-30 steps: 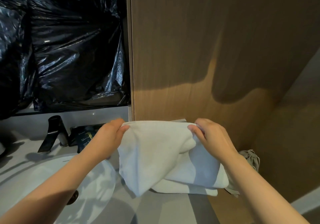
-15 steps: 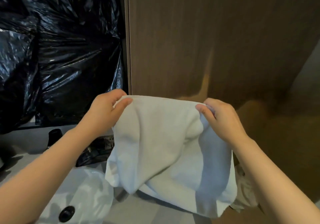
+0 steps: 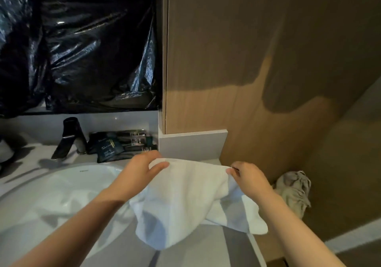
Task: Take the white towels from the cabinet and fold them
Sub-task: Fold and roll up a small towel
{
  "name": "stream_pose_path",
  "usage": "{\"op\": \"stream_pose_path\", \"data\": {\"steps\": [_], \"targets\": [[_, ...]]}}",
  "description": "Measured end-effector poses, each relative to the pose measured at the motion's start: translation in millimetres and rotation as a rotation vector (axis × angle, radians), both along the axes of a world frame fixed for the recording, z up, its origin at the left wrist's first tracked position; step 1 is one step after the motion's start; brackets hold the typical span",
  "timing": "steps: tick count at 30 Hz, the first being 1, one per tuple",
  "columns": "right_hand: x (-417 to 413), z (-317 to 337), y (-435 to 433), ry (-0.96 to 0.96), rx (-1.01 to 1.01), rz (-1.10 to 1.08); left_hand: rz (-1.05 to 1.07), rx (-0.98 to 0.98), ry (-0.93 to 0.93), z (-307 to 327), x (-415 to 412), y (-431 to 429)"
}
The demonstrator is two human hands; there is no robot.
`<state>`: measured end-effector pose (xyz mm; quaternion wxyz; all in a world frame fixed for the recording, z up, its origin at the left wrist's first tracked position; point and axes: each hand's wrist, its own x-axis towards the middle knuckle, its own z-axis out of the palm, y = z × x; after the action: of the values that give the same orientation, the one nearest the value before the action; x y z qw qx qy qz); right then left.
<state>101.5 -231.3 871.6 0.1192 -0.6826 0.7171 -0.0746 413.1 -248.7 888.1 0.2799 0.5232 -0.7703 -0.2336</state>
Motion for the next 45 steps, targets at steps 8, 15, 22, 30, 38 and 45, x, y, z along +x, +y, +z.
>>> {"op": "stream_pose_path", "data": {"steps": [8, 15, 22, 30, 38, 45], "targets": [[65, 26, 26, -0.329, -0.168, 0.134, 0.089, 0.404, 0.546, -15, 10, 28], [116, 21, 36, -0.447, -0.167, 0.242, 0.096, 0.379, 0.583, -7, 4, 41], [122, 21, 24, -0.374, -0.169, 0.290, 0.096, 0.397, 0.595, -7, 2, 41], [120, 20, 24, -0.404, -0.101, 0.293, 0.070, 0.393, 0.618, -9, -3, 42], [114, 19, 26, -0.502, -0.144, 0.234, 0.079, 0.393, 0.597, -14, -1, 41], [115, 11, 22, -0.547, -0.152, 0.139, 0.076, 0.390, 0.595, -17, -7, 41]]}}
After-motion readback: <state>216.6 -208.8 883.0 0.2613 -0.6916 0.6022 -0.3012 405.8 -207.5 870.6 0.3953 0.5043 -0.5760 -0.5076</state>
